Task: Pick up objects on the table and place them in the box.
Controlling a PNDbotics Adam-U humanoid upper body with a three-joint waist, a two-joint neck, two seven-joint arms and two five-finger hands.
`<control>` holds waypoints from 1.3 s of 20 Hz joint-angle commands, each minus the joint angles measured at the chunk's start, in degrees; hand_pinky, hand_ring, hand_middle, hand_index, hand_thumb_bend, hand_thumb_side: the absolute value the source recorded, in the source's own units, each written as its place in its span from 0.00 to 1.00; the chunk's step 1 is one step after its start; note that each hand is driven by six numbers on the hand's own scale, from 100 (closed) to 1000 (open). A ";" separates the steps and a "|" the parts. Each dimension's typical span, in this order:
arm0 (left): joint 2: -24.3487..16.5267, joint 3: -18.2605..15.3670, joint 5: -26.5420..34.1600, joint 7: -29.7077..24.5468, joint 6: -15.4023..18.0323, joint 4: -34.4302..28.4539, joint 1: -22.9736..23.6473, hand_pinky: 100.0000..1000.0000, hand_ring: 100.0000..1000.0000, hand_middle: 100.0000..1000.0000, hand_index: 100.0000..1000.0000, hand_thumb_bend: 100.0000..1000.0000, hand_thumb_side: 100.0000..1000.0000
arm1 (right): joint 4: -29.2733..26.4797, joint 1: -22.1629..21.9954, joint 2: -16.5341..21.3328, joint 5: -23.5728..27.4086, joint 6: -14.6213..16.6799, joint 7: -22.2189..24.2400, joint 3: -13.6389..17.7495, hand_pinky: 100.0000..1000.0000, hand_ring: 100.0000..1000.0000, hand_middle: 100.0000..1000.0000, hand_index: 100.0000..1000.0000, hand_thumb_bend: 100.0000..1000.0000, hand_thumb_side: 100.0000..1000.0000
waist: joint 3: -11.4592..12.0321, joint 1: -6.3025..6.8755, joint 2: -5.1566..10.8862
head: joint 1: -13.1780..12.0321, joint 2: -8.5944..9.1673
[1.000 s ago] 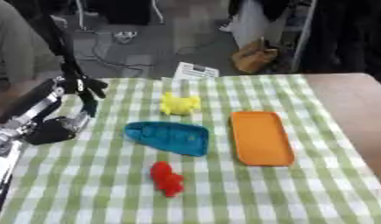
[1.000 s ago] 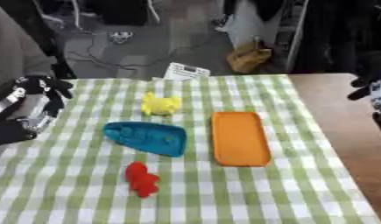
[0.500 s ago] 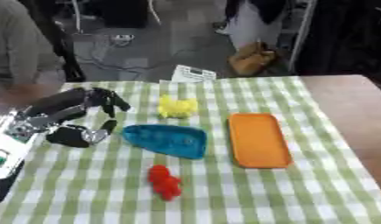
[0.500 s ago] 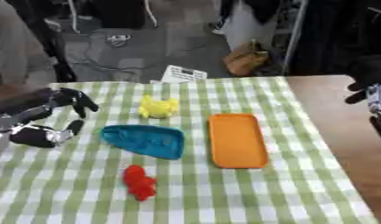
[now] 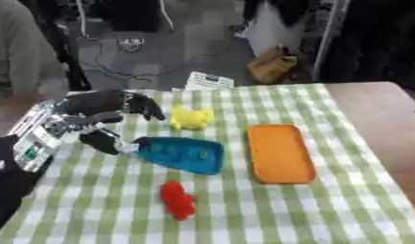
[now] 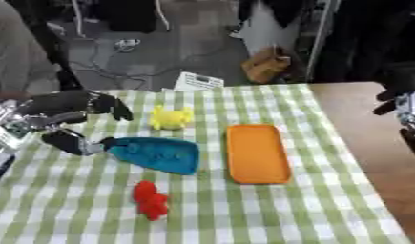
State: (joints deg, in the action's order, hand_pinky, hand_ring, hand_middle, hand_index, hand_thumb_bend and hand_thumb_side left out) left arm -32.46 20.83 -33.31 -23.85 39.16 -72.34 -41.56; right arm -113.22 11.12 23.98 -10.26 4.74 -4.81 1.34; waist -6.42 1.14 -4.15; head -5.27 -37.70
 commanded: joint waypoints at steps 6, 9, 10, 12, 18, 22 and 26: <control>2.41 6.62 0.77 -21.94 12.80 2.87 -6.45 0.73 0.72 0.76 0.87 0.37 0.64 | -1.37 0.61 1.58 0.41 0.10 0.33 -0.04 0.46 0.54 0.70 0.72 0.00 0.65 | -0.46 0.88 1.58 | 0.19 0.45; 2.39 8.97 1.08 -26.20 12.80 2.31 -8.32 0.76 0.75 0.80 0.88 0.55 0.71 | -1.37 0.57 1.63 0.44 0.08 0.39 -0.08 0.46 0.54 0.70 0.72 0.00 0.65 | -0.56 1.01 1.61 | 0.10 0.49; 2.06 9.63 1.05 -27.17 12.80 1.81 -8.86 0.76 0.76 0.80 0.88 0.56 0.71 | -1.37 0.55 1.66 0.45 0.07 0.39 -0.09 0.46 0.54 0.70 0.72 0.00 0.65 | -0.56 1.07 1.62 | 0.14 0.52; 1.20 10.51 0.68 -27.89 12.80 0.98 -9.41 0.77 0.76 0.81 0.88 0.61 0.72 | -1.37 0.54 1.72 0.43 0.07 0.42 -0.10 0.46 0.54 0.70 0.72 0.00 0.65 | -0.55 1.18 1.65 | 0.13 0.54; -0.99 11.01 -0.81 -27.94 12.80 -0.18 -8.70 0.77 0.77 0.81 0.87 0.65 0.73 | -1.37 0.42 1.79 0.38 0.03 0.36 -0.03 0.46 0.54 0.70 0.72 0.00 0.65 | -0.49 1.34 1.65 | 0.25 0.66; -3.43 11.03 -2.13 -26.41 12.80 -1.01 -7.03 0.77 0.77 0.80 0.87 0.67 0.75 | -1.37 0.29 1.93 0.31 -0.03 0.26 0.08 0.46 0.54 0.70 0.72 0.00 0.65 | -0.20 1.43 1.67 | 0.54 0.60; -5.29 11.71 -4.45 -23.15 12.80 -2.89 -5.54 0.77 0.77 0.80 0.86 0.72 0.75 | -1.37 0.17 2.01 0.26 -0.10 0.18 0.15 0.46 0.54 0.70 0.72 0.00 0.65 | 0.03 1.52 1.69 | 0.83 0.65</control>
State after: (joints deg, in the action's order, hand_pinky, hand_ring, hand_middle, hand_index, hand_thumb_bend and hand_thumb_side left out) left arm -35.40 32.79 -37.01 -29.59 33.42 -73.94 -46.35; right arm -113.22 10.93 24.26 -10.20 4.65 -4.61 1.02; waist -6.45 1.98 -4.14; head -4.65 -37.69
